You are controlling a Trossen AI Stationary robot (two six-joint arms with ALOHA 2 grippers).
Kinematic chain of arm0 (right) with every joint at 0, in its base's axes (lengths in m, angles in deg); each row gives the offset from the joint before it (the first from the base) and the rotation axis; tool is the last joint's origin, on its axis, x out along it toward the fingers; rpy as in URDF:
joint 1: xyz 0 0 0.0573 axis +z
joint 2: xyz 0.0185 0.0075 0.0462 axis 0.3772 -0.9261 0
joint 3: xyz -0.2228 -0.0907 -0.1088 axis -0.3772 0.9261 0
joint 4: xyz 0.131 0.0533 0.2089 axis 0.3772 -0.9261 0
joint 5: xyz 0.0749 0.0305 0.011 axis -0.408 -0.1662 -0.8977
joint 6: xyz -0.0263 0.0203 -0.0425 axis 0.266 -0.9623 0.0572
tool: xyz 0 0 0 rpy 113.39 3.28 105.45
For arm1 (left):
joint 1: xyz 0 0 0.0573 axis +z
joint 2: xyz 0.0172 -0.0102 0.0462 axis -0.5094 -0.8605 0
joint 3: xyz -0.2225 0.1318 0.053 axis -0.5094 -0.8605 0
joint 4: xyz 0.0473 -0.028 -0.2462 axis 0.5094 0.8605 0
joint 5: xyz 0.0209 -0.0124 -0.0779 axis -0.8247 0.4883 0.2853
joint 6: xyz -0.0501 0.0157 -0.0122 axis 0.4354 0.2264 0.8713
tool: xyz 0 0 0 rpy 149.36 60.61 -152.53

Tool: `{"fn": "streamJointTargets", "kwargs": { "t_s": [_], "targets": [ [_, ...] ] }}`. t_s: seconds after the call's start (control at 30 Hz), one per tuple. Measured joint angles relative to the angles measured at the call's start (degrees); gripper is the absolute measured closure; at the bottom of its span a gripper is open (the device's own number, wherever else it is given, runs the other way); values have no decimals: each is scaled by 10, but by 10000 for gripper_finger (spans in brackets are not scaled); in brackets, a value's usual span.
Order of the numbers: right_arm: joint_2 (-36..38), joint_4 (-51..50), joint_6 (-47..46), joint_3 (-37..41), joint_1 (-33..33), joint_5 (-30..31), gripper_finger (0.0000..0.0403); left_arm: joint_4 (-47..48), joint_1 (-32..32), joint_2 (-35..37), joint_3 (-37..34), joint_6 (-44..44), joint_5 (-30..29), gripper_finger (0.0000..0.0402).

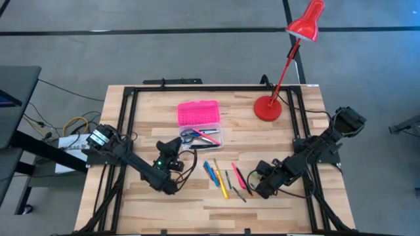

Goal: Pick & place school supplies into a supply box
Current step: Put the green pen into the pink supply box

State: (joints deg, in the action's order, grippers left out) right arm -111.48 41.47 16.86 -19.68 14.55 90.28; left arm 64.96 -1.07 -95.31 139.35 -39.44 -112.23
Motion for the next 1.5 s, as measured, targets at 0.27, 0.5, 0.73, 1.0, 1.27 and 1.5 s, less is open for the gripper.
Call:
{"fn": "streamJointTargets", "kwargs": {
  "t_s": [0.27, 0.5, 0.73, 1.0, 1.27, 1.5],
  "targets": [
    [-1, -11, 5, 0, 0, 2, 392, -2, 26, 0, 0, 0, 3, 285],
    [-1, -15, 16, 0, 0, 21, 394, -16, 47, 0, 0, 7, 3, 285],
    [-1, -21, 16, 0, 0, 38, 394, -29, 60, 0, 0, 7, 42, 285],
    [-1, -34, 34, 0, 0, 66, 394, -34, 62, 0, 0, 7, 69, 285],
    [-3, -77, 47, -12, -2, 102, 394, -34, 63, 0, 0, 5, 62, 285],
    [-3, -182, 51, -66, -12, 145, 394, -33, 64, 0, 0, -10, 27, 285]
  ]
}}
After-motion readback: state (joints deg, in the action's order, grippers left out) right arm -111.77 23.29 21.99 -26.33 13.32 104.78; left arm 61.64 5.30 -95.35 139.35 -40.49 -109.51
